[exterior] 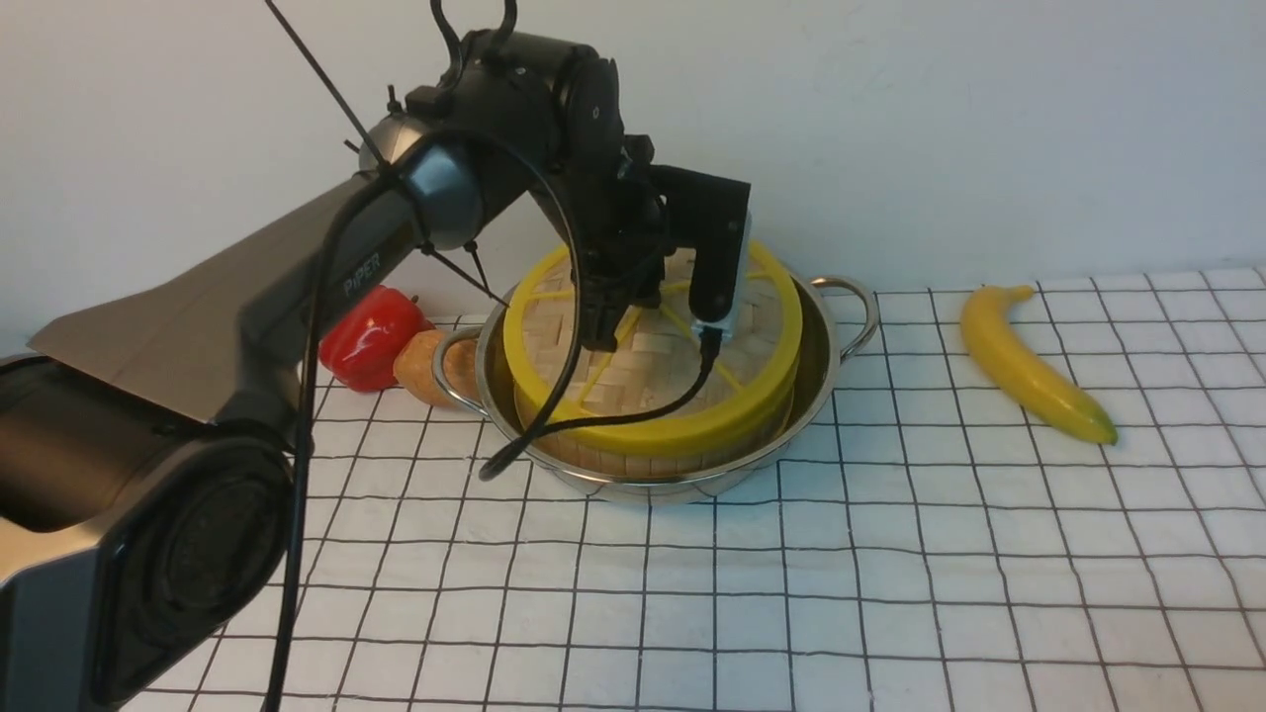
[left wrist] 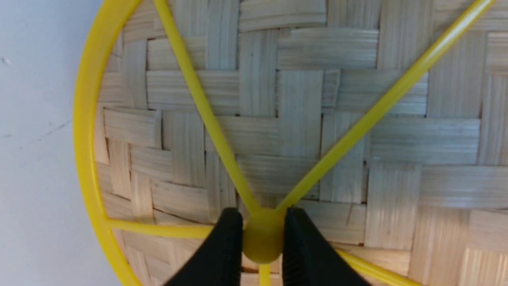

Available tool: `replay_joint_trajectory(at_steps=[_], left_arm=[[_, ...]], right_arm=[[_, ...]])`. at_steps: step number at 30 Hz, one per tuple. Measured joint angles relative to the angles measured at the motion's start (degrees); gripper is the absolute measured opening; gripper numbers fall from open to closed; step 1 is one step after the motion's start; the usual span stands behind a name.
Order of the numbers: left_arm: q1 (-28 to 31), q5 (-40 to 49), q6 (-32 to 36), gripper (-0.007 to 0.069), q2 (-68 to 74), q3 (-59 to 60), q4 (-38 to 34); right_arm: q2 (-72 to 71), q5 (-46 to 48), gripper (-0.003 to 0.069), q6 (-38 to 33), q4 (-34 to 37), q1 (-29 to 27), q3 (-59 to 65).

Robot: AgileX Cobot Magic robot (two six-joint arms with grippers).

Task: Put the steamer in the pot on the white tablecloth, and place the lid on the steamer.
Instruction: 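Place the yellow bamboo steamer lid onto the steamer in the pot with the left gripper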

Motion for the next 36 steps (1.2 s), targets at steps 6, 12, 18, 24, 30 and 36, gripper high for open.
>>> replay_joint_trajectory(at_steps=[6, 12, 18, 24, 30, 36], left_arm=[[0.0, -0.82, 5.39, 0.0116, 0.06, 0.0, -2.45], [0.0, -3.24, 5.86, 0.0116, 0.06, 0.0, -5.03], [0.1, -4.26, 3.29, 0.0116, 0.06, -0.23, -4.93], [-0.51, -4.15, -3.15, 0.0116, 0.19, -0.28, -0.2], [-2.79, 1.26, -4.89, 0.0116, 0.19, -5.26, 0.7], [-3.44, 8.26, -6.34, 0.0116, -0.18, -10.82, 0.43]], right_arm=[[0.0, 0.0, 0.0242, 0.0, 0.0, 0.0, 0.0], [0.0, 0.0, 0.0242, 0.0, 0.0, 0.0, 0.0], [0.0, 0.0, 0.0242, 0.0, 0.0, 0.0, 0.0], [0.0, 0.0, 0.0242, 0.0, 0.0, 0.0, 0.0], [0.0, 0.0, 0.0242, 0.0, 0.0, 0.0, 0.0], [0.0, 0.0, 0.0242, 0.0, 0.0, 0.0, 0.0]])
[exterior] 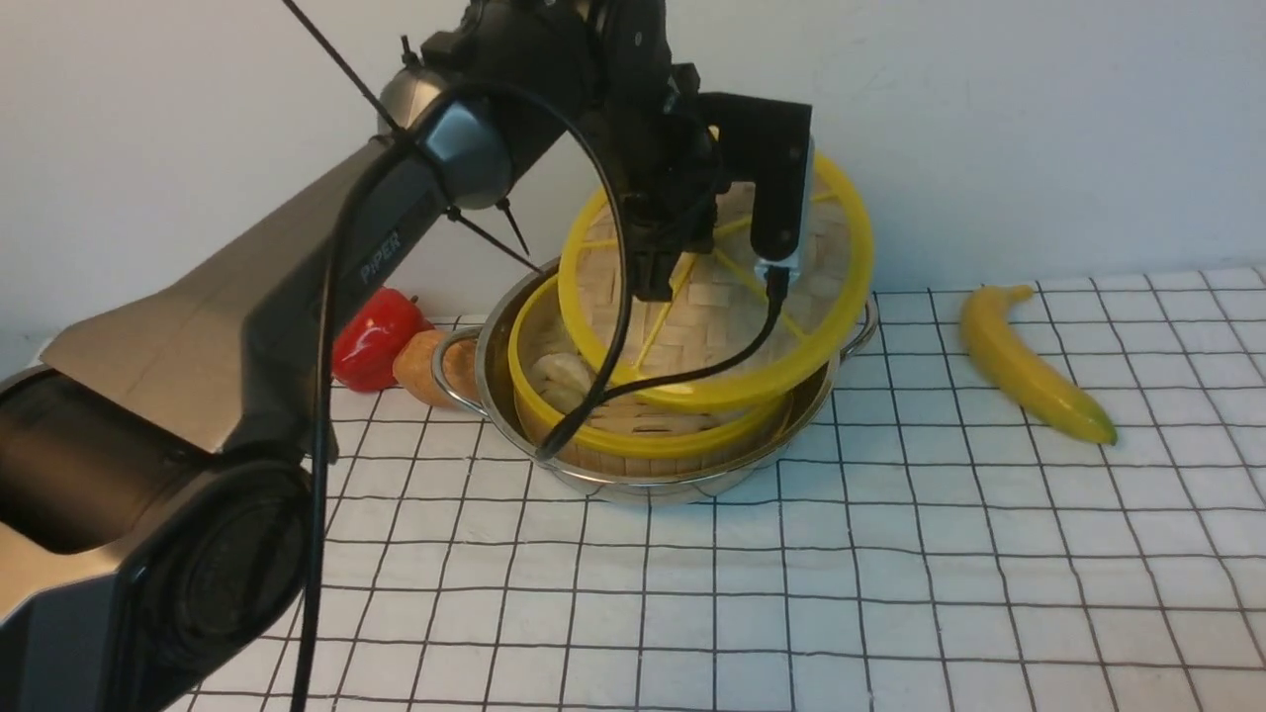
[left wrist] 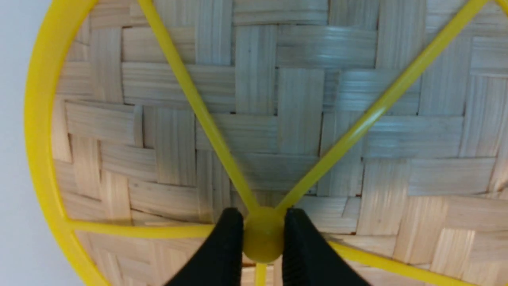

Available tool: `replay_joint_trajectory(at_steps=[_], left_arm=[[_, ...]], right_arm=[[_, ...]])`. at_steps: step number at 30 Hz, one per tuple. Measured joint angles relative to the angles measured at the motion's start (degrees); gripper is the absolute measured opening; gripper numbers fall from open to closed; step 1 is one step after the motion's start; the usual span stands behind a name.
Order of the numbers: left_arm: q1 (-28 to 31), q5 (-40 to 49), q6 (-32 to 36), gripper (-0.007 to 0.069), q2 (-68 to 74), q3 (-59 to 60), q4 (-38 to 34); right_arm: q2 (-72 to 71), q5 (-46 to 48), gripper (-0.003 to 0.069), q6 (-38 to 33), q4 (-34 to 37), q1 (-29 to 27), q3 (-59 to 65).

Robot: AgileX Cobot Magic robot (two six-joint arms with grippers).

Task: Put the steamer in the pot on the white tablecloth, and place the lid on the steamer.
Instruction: 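Place the yellow bamboo steamer lid onto the steamer in the pot with the left gripper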

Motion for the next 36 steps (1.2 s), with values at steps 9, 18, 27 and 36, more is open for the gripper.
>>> replay_joint_trajectory(at_steps=[9, 18, 27, 36], left_arm=[[0.18, 4.41, -1.92, 0.0116, -0.19, -0.67, 2.34], [4.69, 4.84, -2.02, 0.0116, -0.26, -0.67, 0.49], [5.89, 4.89, -0.31, 0.0116, -0.37, -0.67, -4.45], [5.89, 5.44, -0.46, 0.0116, 1.66, -0.75, -4.63]], right_arm=[[0.0, 0.0, 0.0242, 0.0, 0.0, 0.0, 0.0], [0.0, 0.0, 0.0242, 0.0, 0.0, 0.0, 0.0], [0.0, 0.0, 0.0242, 0.0, 0.0, 0.0, 0.0], [0.0, 0.0, 0.0242, 0.0, 0.0, 0.0, 0.0]])
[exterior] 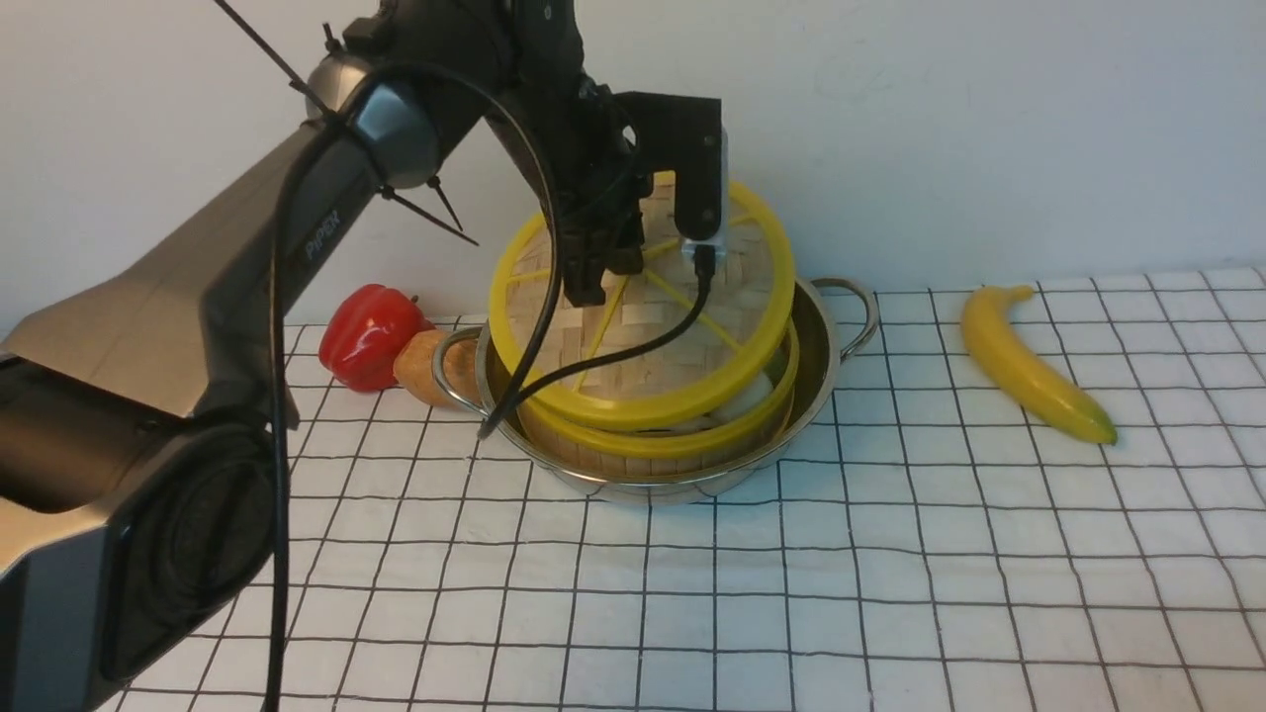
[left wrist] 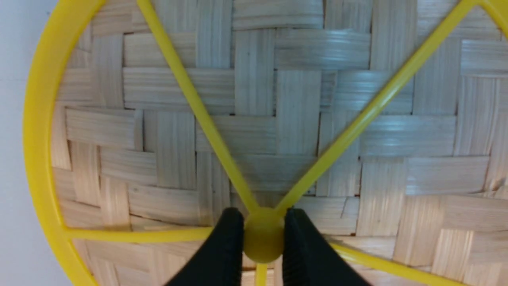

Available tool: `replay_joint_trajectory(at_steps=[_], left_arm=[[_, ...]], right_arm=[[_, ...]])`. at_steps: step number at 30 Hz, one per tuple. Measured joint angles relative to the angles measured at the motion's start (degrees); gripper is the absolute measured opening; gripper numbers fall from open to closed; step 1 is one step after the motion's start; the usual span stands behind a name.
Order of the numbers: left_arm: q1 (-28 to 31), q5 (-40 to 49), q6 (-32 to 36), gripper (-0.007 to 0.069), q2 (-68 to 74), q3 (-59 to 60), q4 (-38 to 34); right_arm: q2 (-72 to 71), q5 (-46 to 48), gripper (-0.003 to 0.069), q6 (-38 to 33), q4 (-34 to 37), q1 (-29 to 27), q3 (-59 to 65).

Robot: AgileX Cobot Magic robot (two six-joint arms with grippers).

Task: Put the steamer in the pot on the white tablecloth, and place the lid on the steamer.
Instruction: 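Place the yellow bamboo steamer lid onto the steamer in the pot with the left gripper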

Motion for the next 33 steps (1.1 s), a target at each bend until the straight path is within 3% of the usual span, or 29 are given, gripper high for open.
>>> replay_joint_trajectory(at_steps=[14, 26, 33], left_arm=[[0.0, 0.07, 0.19, 0.0116, 3.12, 0.0, 0.04], [-0.06, -1.3, 12.55, 0.0116, 4.09, 0.0, -2.8], [-0.06, -3.92, 14.8, 0.0116, 4.89, 0.0, -3.89]], right_arm=[[0.0, 0.0, 0.0242, 0.0, 0.0, 0.0, 0.0], [0.0, 0.0, 0.0242, 0.0, 0.0, 0.0, 0.0], [0.0, 0.0, 0.0242, 0.0, 0.0, 0.0, 0.0]])
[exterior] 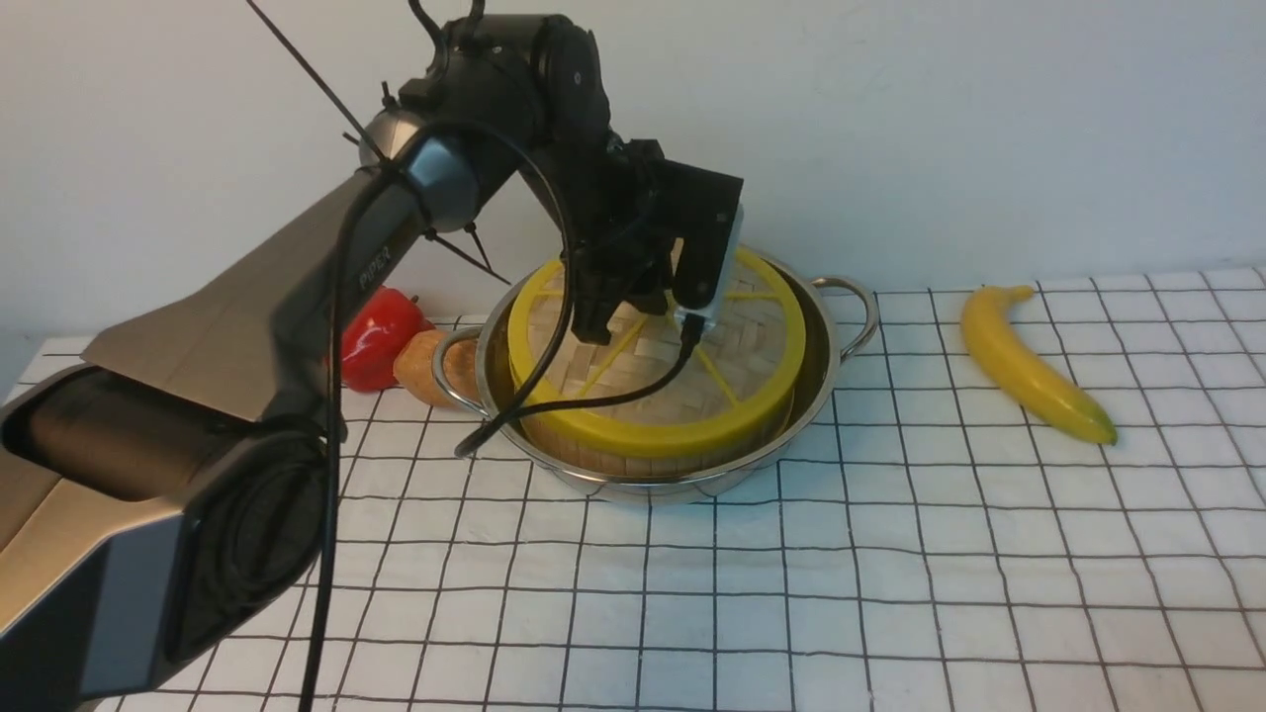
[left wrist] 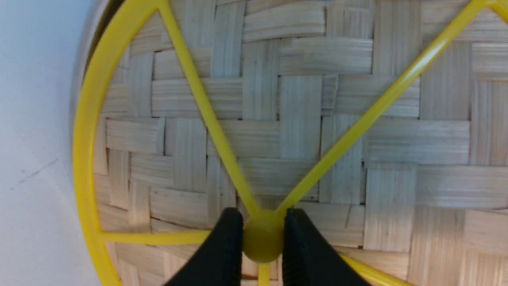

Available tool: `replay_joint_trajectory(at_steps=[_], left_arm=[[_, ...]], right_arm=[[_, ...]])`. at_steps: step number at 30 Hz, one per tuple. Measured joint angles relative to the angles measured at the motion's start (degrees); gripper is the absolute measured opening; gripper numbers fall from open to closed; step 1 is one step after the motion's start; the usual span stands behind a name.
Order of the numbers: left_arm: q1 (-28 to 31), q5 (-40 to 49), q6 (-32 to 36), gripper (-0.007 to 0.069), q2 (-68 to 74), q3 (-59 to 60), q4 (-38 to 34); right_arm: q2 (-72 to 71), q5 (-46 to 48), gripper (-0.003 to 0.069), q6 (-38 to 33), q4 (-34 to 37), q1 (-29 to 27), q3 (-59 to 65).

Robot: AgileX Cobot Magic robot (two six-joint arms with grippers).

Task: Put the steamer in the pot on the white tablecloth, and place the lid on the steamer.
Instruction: 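Place the yellow bamboo steamer lid onto the steamer in the pot with the left gripper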

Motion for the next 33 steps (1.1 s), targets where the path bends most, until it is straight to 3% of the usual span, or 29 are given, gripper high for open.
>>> replay_joint_trajectory(at_steps=[6, 14, 20, 33], left_arm=[[0.0, -0.55, 0.09, 0.0147, 0.06, 0.0, -0.2], [0.45, -3.01, -3.14, 0.0262, 0.06, -0.04, -0.63], [0.93, -2.03, -9.37, 0.0257, 0.06, -0.04, 0.18], [0.93, -1.28, -10.3, 0.0218, 0.08, -0.04, 0.61]], right_arm=[[0.0, 0.0, 0.0242, 0.0, 0.0, 0.0, 0.0], [0.0, 0.0, 0.0242, 0.0, 0.0, 0.0, 0.0], [0.0, 0.0, 0.0242, 0.0, 0.0, 0.0, 0.0], [0.0, 0.0, 0.0242, 0.0, 0.0, 0.0, 0.0]])
